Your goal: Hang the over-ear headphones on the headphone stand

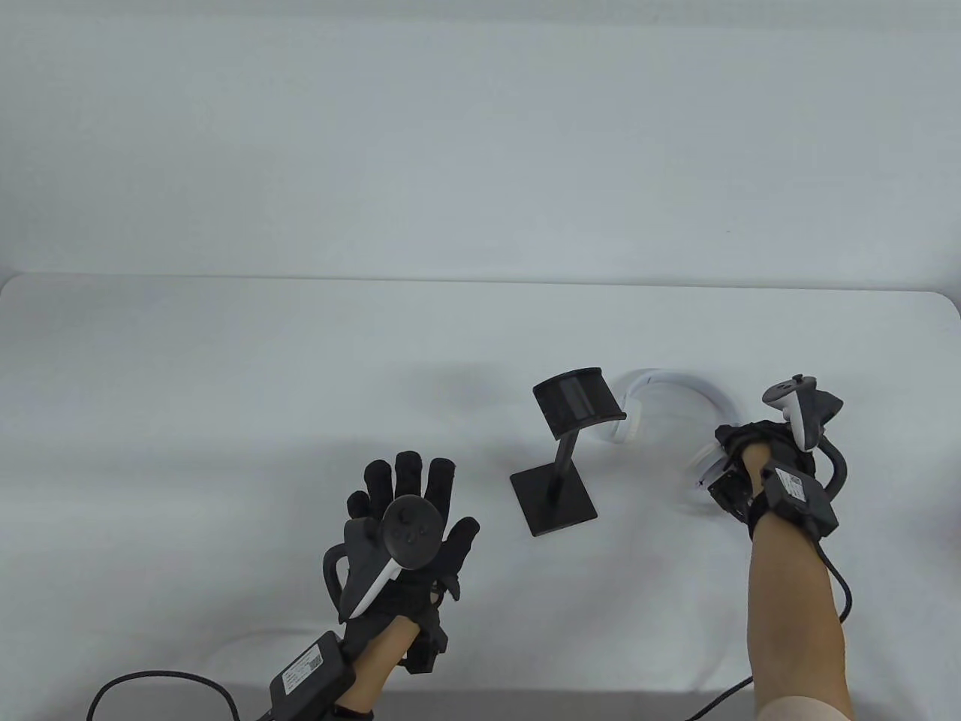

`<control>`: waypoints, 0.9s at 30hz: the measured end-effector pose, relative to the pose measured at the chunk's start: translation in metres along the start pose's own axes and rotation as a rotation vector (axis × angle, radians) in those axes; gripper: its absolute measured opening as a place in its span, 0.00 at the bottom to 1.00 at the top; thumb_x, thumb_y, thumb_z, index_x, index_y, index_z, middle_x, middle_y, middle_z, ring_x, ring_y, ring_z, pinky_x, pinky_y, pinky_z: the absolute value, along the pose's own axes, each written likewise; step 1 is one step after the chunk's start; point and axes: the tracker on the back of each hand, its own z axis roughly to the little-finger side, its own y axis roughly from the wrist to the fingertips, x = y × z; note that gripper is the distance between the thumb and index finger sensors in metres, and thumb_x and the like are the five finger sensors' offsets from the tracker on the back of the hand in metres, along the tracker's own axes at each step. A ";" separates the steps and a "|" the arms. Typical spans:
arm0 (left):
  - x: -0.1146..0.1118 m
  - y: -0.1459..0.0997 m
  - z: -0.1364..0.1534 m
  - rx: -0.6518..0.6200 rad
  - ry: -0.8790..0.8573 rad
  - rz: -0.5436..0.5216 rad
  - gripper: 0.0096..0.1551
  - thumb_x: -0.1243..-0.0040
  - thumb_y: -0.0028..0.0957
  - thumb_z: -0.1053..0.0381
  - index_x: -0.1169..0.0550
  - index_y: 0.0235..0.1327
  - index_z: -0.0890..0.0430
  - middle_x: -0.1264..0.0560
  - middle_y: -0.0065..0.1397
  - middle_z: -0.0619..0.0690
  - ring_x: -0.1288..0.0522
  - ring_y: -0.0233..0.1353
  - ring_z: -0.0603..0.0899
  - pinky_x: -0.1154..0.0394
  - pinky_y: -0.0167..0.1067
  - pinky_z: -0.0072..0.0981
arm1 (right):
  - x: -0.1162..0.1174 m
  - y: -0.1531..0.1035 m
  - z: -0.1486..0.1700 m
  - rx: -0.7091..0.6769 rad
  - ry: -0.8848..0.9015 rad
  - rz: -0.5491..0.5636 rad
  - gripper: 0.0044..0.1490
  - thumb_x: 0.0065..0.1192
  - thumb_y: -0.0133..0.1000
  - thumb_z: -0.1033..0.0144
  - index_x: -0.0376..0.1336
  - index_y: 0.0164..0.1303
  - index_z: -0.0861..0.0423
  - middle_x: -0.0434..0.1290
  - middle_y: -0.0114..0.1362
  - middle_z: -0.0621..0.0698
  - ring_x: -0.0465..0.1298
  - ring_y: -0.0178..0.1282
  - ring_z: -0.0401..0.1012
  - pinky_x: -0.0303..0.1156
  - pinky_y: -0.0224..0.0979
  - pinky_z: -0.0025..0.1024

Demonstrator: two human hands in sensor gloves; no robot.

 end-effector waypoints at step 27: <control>0.002 0.000 -0.001 0.001 -0.016 0.007 0.46 0.53 0.47 0.27 0.51 0.79 0.33 0.60 0.85 0.44 0.69 0.82 0.63 0.66 0.71 0.64 | -0.027 -0.024 0.050 -0.132 0.169 0.046 0.31 0.61 0.41 0.38 0.74 0.41 0.50 0.82 0.38 0.46 0.83 0.28 0.35 0.79 0.38 0.34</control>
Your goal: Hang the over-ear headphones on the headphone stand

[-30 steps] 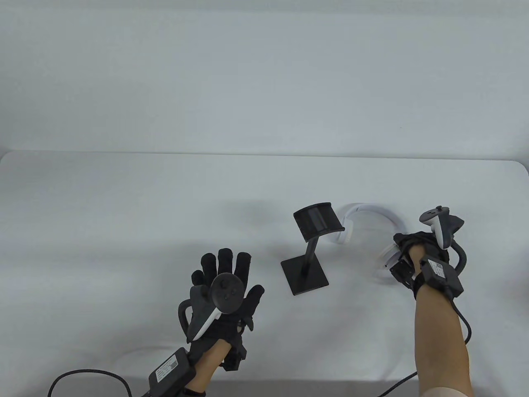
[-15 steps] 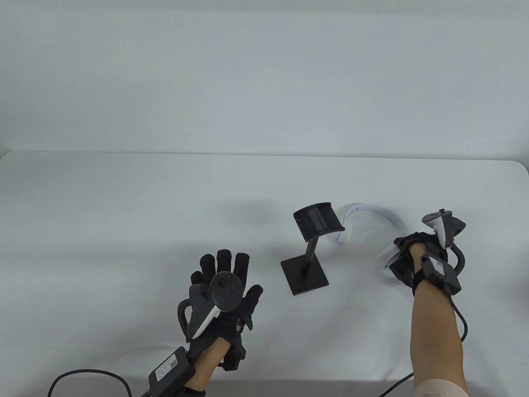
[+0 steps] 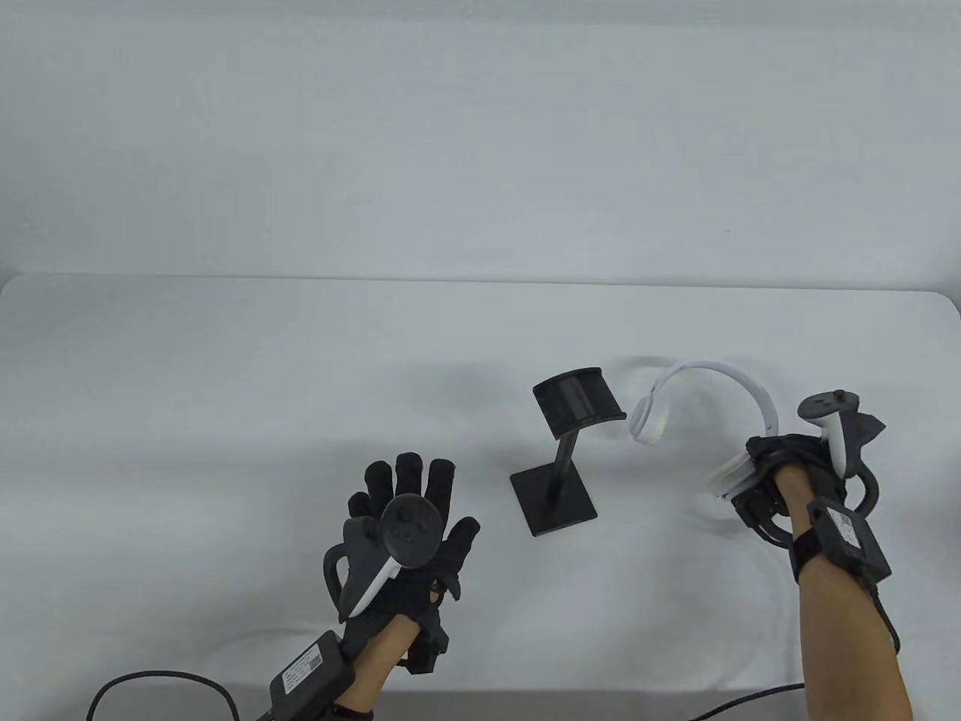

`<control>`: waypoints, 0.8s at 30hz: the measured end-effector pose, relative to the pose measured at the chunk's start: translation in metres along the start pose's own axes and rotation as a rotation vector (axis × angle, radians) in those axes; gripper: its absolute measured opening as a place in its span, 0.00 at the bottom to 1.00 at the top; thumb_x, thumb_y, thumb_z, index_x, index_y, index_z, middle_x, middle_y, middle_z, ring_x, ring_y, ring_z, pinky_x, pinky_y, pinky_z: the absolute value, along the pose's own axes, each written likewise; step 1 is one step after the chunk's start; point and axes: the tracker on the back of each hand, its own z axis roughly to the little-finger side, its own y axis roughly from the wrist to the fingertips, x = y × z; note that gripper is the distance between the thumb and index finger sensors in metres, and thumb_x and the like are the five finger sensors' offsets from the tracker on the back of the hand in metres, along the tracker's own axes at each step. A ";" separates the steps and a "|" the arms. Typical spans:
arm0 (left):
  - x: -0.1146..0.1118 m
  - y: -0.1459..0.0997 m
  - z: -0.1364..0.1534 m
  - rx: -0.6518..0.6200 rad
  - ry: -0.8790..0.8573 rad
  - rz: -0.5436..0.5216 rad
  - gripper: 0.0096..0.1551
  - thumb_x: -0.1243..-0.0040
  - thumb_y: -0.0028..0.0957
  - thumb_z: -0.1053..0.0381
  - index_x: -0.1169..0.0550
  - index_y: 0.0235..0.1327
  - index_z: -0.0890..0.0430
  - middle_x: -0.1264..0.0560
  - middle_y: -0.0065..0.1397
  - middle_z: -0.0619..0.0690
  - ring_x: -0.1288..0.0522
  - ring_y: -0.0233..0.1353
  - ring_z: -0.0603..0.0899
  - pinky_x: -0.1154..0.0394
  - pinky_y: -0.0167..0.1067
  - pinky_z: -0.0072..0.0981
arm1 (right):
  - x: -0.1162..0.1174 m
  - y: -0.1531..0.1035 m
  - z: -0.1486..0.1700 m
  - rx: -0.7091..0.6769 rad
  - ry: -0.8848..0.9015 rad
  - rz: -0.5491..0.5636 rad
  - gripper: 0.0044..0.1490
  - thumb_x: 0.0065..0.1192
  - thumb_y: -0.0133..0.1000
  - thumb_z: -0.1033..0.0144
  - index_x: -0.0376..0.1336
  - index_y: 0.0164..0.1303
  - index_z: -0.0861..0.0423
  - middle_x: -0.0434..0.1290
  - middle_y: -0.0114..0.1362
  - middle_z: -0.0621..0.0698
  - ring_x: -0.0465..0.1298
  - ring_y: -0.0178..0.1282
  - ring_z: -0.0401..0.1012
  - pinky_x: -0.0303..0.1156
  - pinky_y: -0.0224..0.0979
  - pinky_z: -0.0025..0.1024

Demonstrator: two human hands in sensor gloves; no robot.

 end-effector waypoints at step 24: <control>0.004 0.001 0.009 0.047 -0.035 -0.007 0.46 0.53 0.47 0.27 0.51 0.79 0.33 0.60 0.85 0.44 0.69 0.82 0.63 0.66 0.71 0.64 | -0.041 -0.151 0.030 -0.609 0.341 0.172 0.31 0.62 0.41 0.40 0.71 0.46 0.48 0.80 0.42 0.46 0.83 0.29 0.35 0.80 0.37 0.33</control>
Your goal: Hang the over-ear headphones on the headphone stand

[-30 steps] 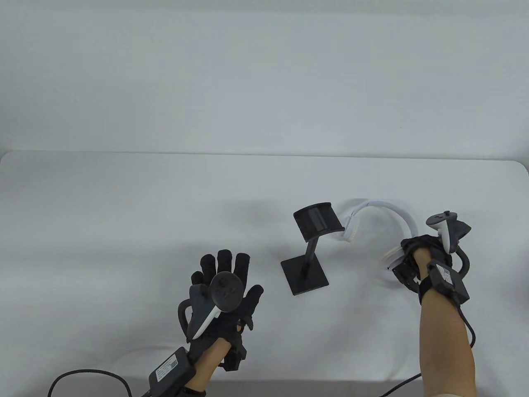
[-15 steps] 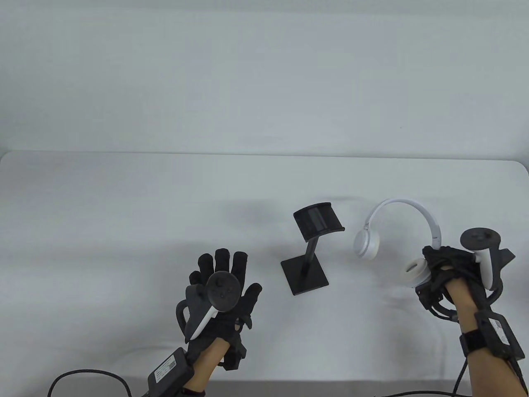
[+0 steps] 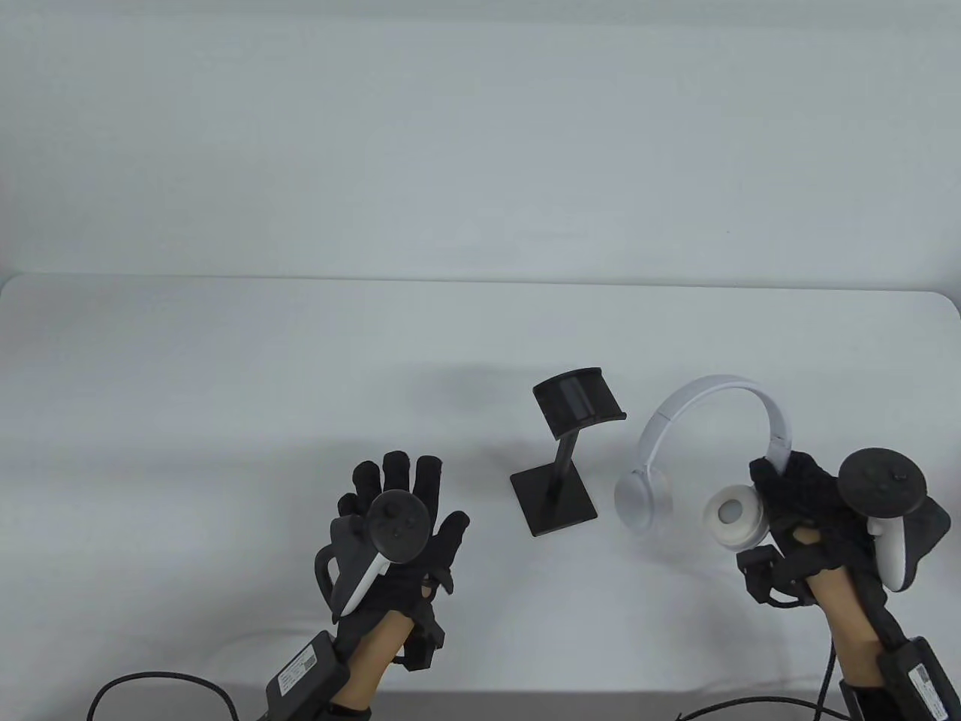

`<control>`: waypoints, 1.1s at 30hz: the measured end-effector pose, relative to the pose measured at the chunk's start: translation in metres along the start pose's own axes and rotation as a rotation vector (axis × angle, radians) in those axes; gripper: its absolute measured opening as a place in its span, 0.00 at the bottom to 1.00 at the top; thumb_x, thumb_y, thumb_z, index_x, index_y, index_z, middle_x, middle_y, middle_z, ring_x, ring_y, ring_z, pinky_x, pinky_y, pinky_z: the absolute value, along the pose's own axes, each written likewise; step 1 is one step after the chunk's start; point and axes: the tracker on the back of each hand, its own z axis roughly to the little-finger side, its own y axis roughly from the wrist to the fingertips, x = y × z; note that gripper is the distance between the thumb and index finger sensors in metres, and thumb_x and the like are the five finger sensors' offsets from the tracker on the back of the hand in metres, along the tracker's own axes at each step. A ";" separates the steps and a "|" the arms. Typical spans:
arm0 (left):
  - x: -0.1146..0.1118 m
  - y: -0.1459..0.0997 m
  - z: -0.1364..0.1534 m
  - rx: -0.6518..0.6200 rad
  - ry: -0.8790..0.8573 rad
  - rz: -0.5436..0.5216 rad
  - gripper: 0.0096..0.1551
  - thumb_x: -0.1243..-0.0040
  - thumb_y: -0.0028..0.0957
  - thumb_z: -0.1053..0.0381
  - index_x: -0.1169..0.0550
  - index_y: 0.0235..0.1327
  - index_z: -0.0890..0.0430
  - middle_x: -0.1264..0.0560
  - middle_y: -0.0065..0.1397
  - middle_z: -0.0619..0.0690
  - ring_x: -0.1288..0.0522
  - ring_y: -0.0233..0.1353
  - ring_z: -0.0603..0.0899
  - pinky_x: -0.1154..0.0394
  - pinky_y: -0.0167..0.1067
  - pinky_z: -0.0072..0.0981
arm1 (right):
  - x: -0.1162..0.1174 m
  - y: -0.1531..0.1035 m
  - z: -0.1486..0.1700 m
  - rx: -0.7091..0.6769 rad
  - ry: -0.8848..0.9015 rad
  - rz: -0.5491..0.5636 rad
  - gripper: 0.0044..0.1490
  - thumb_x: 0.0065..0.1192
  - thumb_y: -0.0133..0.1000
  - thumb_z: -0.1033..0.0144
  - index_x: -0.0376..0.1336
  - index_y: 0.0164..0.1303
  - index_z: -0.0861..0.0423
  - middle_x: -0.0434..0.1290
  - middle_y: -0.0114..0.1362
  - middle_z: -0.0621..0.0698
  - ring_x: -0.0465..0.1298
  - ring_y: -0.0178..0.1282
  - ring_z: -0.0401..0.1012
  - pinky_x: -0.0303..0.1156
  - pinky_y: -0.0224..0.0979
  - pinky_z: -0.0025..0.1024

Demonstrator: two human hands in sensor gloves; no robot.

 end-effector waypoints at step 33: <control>0.001 0.002 0.004 0.009 -0.008 0.010 0.46 0.53 0.47 0.28 0.50 0.79 0.33 0.59 0.85 0.45 0.68 0.82 0.63 0.65 0.72 0.64 | 0.116 0.019 -0.077 -0.134 -0.117 -0.040 0.32 0.61 0.43 0.42 0.63 0.56 0.44 0.75 0.54 0.44 0.83 0.43 0.40 0.79 0.50 0.37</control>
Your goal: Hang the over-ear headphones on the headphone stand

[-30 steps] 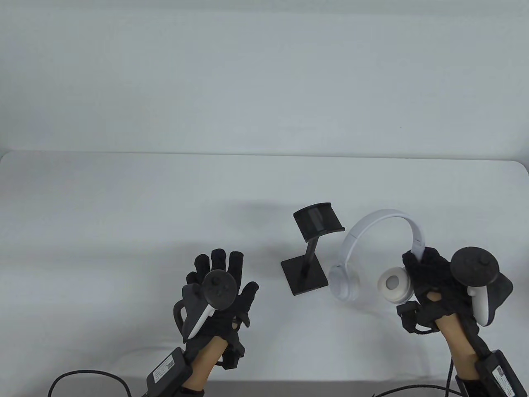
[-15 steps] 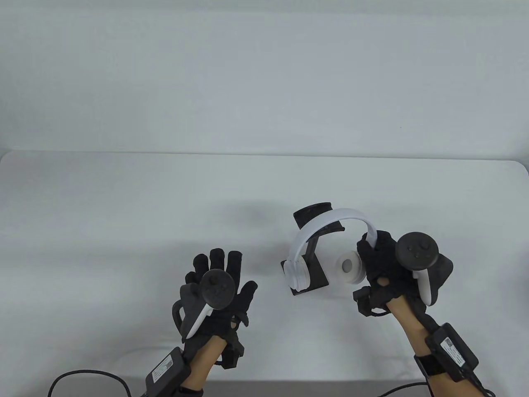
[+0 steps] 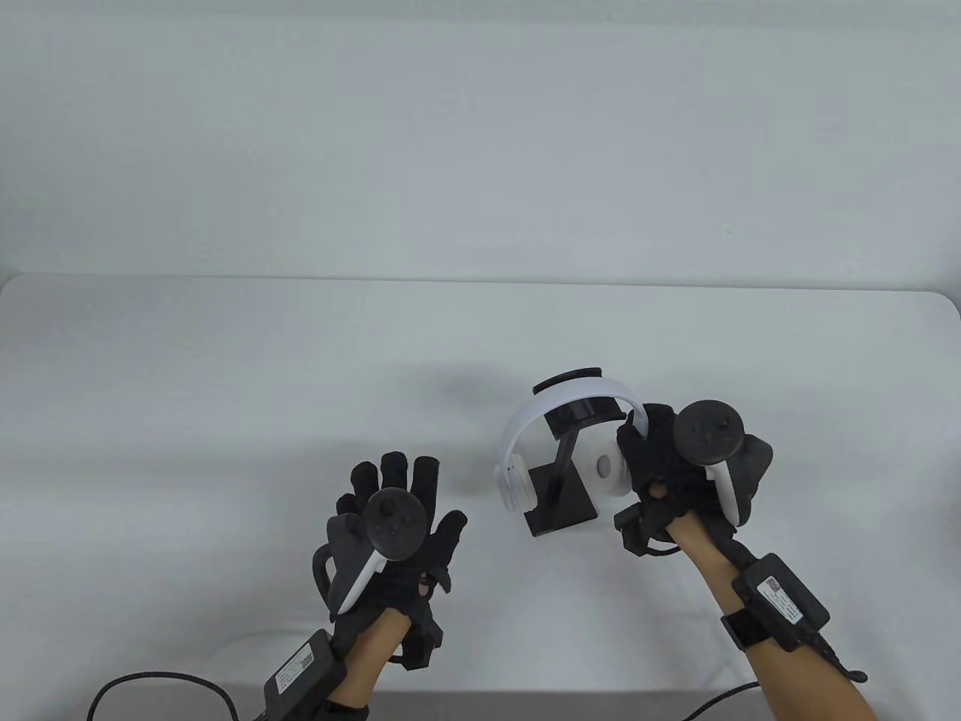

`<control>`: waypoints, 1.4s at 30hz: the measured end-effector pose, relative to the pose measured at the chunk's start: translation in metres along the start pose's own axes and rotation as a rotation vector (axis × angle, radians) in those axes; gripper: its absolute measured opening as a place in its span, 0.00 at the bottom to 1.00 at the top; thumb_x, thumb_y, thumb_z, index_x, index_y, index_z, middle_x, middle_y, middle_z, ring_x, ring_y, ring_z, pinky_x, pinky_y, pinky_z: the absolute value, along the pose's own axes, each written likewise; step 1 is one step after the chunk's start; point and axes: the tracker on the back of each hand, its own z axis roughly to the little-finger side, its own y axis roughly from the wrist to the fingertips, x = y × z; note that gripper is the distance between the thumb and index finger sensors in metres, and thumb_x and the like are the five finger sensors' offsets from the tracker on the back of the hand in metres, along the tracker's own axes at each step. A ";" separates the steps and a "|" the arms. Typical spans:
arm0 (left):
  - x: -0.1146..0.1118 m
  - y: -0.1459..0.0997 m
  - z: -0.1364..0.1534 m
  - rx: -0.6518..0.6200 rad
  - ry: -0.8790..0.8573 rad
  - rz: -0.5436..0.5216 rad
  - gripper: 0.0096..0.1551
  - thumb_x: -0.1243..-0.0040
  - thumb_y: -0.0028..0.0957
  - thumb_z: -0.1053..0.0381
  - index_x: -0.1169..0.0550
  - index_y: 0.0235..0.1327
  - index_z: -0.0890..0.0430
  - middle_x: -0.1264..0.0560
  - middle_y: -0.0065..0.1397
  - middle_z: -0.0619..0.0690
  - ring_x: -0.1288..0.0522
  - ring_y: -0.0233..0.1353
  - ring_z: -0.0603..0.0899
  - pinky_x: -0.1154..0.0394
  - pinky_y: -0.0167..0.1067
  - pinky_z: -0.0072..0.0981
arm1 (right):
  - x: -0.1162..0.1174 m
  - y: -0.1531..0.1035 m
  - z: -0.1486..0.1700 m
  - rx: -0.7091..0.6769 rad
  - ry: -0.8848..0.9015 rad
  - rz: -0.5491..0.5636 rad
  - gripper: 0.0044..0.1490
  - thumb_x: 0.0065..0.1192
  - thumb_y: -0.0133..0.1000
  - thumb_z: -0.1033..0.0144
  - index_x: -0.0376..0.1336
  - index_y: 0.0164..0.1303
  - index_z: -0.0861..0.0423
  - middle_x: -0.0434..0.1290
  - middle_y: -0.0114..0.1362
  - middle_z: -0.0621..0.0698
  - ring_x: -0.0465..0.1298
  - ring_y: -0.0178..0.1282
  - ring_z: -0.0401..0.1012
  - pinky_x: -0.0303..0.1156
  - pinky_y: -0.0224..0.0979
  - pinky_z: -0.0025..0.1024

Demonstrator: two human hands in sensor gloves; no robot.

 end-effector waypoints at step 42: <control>-0.001 0.002 0.001 0.011 -0.004 0.028 0.46 0.53 0.47 0.28 0.49 0.80 0.34 0.59 0.85 0.45 0.68 0.82 0.63 0.65 0.72 0.64 | 0.012 0.013 0.010 0.039 0.026 -0.054 0.45 0.60 0.40 0.34 0.57 0.68 0.42 0.70 0.68 0.44 0.79 0.62 0.42 0.74 0.63 0.44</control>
